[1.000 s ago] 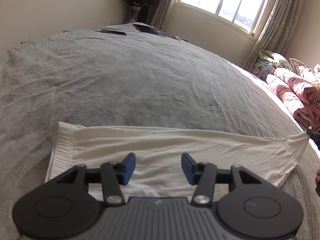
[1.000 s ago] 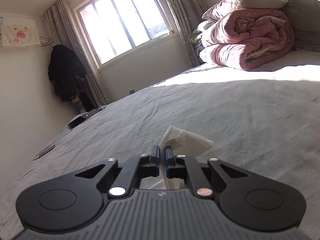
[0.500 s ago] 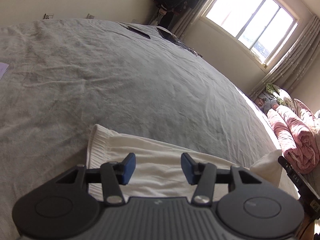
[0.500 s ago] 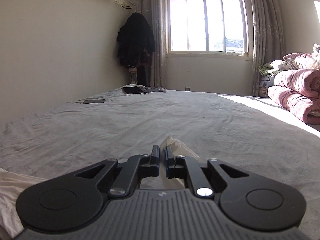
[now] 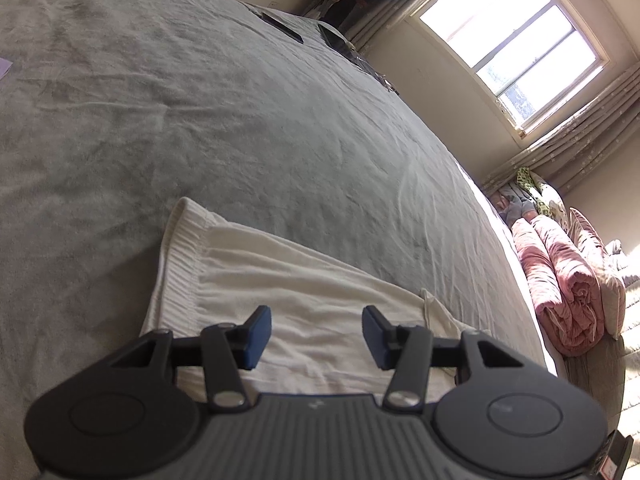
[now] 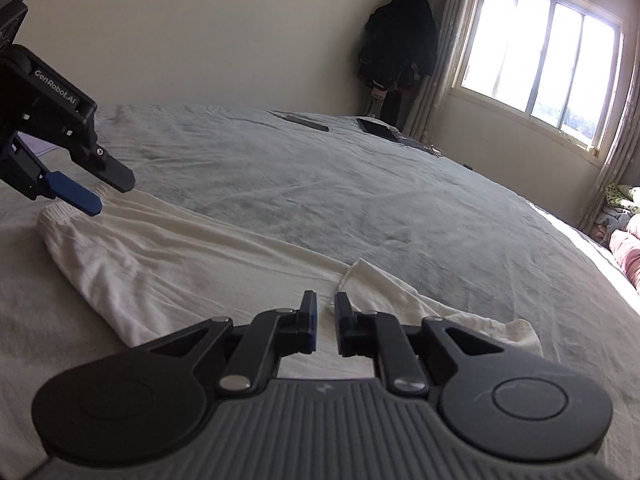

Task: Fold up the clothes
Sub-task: 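Lift the pinched leg ends with the right gripper toward the left gripper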

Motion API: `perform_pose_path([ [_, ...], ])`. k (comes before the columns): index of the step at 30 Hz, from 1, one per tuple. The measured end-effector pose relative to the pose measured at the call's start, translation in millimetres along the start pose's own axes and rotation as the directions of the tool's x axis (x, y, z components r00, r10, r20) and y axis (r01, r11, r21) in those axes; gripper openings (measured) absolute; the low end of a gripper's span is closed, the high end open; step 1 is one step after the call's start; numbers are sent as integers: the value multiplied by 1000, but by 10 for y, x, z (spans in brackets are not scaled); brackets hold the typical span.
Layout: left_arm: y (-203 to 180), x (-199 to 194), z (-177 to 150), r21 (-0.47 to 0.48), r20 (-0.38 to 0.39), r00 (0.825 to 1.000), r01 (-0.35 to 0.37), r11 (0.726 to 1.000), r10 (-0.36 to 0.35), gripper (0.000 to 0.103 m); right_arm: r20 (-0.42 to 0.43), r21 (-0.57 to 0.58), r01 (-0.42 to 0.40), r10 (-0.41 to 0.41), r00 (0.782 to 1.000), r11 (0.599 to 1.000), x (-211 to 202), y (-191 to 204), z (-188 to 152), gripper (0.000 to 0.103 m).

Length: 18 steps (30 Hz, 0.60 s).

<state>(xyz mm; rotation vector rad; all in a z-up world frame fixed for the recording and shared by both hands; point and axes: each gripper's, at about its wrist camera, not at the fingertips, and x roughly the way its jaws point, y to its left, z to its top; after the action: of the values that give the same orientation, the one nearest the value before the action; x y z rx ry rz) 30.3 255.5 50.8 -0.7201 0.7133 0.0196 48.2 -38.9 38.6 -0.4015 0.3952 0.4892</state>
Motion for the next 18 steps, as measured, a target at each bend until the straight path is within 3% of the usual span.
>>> perform_pose_path([
  [1, -17, 12, -5, 4, -2, 1000, 1, 1000, -1, 51, -13, -21, 2, -2, 1000, 1000, 37, -31, -14, 33],
  [3, -48, 39, -16, 11, -10, 1000, 8, 1000, -8, 51, -31, -68, -19, 17, 999, 998, 114, -44, -45, 49],
  [9, -127, 122, -51, 41, -31, 999, 13, 999, -11, 51, -69, -157, -58, 48, 996, 986, 365, -76, -51, 49],
  [11, -140, 139, -49, 45, -32, 999, 11, 999, -10, 51, -81, -166, -76, 63, 995, 983, 445, -88, -25, 45],
  [15, -145, 156, -55, 56, -36, 999, 13, 998, -11, 52, -118, -199, -100, 78, 990, 975, 565, -32, -10, 24],
  [16, -154, 164, -59, 59, -38, 999, 13, 998, -11, 52, -125, -204, -101, 77, 989, 974, 593, -36, -3, 13],
  [18, -168, 180, -66, 63, -42, 999, 15, 998, -12, 52, -129, -196, -96, 71, 989, 976, 559, -26, -18, 6],
])
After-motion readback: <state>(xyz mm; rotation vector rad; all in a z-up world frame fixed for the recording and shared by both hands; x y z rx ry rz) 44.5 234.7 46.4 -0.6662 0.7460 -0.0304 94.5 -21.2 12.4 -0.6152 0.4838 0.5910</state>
